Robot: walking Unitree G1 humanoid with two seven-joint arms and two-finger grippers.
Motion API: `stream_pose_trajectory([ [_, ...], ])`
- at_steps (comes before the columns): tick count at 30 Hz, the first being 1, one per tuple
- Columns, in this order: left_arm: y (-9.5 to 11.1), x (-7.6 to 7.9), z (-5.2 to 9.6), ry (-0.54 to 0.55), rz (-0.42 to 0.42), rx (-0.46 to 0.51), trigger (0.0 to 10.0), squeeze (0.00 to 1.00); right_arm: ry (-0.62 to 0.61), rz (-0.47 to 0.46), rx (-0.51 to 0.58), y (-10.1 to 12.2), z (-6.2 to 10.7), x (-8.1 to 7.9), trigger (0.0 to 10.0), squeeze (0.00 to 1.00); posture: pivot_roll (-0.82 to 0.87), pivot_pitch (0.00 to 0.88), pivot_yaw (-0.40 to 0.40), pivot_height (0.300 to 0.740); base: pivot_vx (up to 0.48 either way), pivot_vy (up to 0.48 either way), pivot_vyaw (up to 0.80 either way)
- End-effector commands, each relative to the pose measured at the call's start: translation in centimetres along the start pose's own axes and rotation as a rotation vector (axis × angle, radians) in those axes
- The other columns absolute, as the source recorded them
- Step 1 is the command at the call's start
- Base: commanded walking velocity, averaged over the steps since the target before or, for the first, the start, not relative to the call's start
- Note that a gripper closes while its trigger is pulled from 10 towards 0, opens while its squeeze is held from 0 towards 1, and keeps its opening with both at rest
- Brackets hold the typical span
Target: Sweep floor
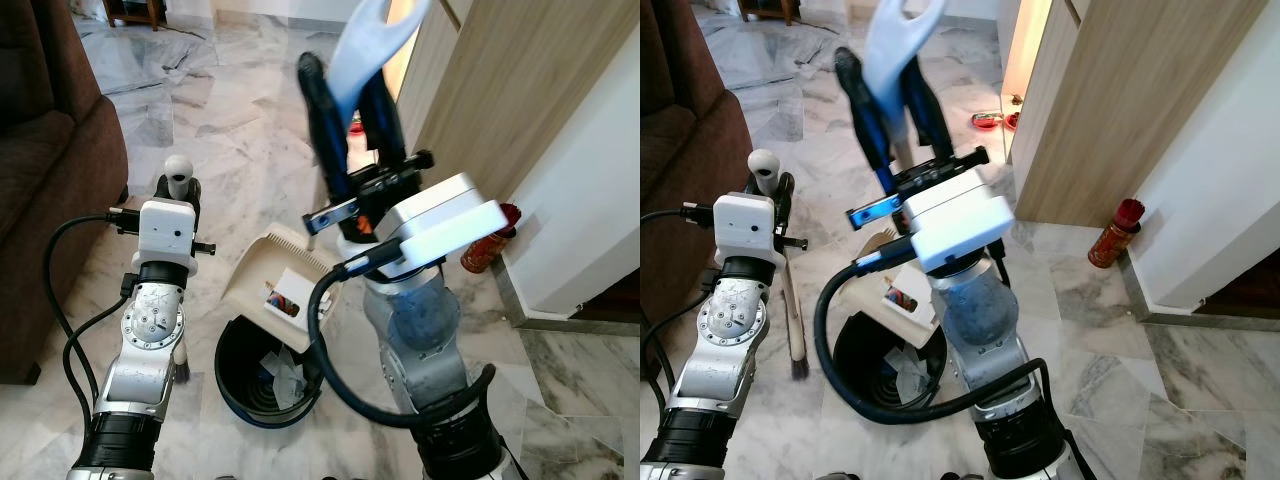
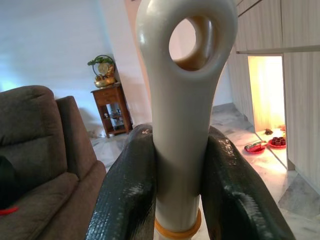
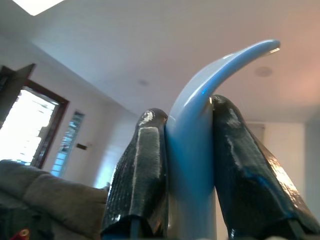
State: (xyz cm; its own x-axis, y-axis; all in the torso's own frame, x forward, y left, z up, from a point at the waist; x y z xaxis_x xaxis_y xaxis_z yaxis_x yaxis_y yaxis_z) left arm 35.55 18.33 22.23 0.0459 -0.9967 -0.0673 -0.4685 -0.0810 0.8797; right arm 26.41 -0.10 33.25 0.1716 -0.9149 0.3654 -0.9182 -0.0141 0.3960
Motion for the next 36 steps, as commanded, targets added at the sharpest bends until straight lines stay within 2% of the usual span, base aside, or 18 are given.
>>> stream_pose_trajectory([
  [1,1.9,0.3,-0.5,-0.016,-0.024,0.087,10.0,0.0,-0.012,0.02,0.087,2.0,-0.4,0.5,10.0,0.0,0.32,0.116,-0.13,0.74,0.0,0.0,0.0],
  [7,2.0,0.3,-0.5,-0.012,-0.023,0.09,10.0,0.0,-0.021,0.042,0.097,2.1,-0.5,0.8,10.0,0.0,0.32,0.115,-0.133,0.74,0.0,0.0,0.0],
  [16,1.8,0.5,-0.4,-0.012,-0.022,0.084,10.0,0.0,0.039,0.048,0.072,1.5,-0.3,-0.2,10.0,0.0,0.32,0.114,-0.137,0.74,0.0,0.0,0.0],
  [21,1.7,0.6,-0.4,-0.013,-0.022,0.08,10.0,0.0,0.028,0.067,0.032,0.7,-0.2,0.0,10.0,0.0,0.32,0.115,-0.14,0.74,0.0,0.0,0.0],
  [23,1.7,0.6,-0.4,-0.013,-0.022,0.08,10.0,0.0,-0.012,0.085,-0.025,-0.5,-0.1,0.9,10.0,0.0,0.32,0.115,-0.14,0.74,0.0,0.0,0.0],
  [24,1.7,0.6,-0.4,-0.013,-0.021,0.079,10.0,0.0,-0.039,0.111,-0.063,-1.5,0.0,1.9,10.0,0.0,0.31,0.115,-0.141,0.74,0.0,0.0,0.0],
  [25,1.7,0.6,-0.4,-0.013,-0.021,0.079,10.0,0.0,-0.039,0.111,-0.063,-1.5,0.0,1.9,10.0,0.0,0.31,0.115,-0.141,0.74,0.0,0.0,0.0],
  [26,1.6,0.6,-0.4,-0.013,-0.021,0.078,10.0,0.0,-0.079,0.139,-0.107,-2.6,0.0,3.4,10.0,0.0,0.31,0.115,-0.141,0.74,0.0,0.0,0.0],
  [31,1.5,0.7,-0.2,-0.019,-0.018,0.069,10.0,0.0,-0.188,0.188,-0.205,-4.9,0.7,6.9,10.0,0.0,0.31,0.115,-0.141,0.74,0.0,0.0,0.0],
  [32,1.5,0.8,-0.2,-0.021,-0.018,0.069,10.0,0.0,-0.213,0.221,-0.237,-5.6,1.0,8.1,10.0,0.0,0.31,0.115,-0.141,0.74,0.0,0.0,0.0],
  [35,1.4,0.8,-0.1,-0.022,-0.018,0.066,10.0,0.0,-0.252,0.285,-0.28,-6.6,1.9,10.1,10.0,0.0,0.31,0.101,-0.139,0.74,0.0,0.0,0.0],
  [36,1.4,0.8,-0.1,-0.022,-0.018,0.066,10.0,0.0,-0.252,0.285,-0.28,-6.6,1.9,10.1,10.0,0.0,0.31,0.101,-0.139,0.74,0.0,0.0,0.0],
])
Point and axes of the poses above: a point about 5 cm out from each wrist's last joint towards the gripper, its own z axis pointing back from the gripper into the wrist, its own y axis along the axis of the wrist's last joint, x = y × z, the point moved 5 cm from there along -z, pointing out of the wrist towards the gripper, and after that the axes turned 15 degrees about z, right-handed, at the moved point
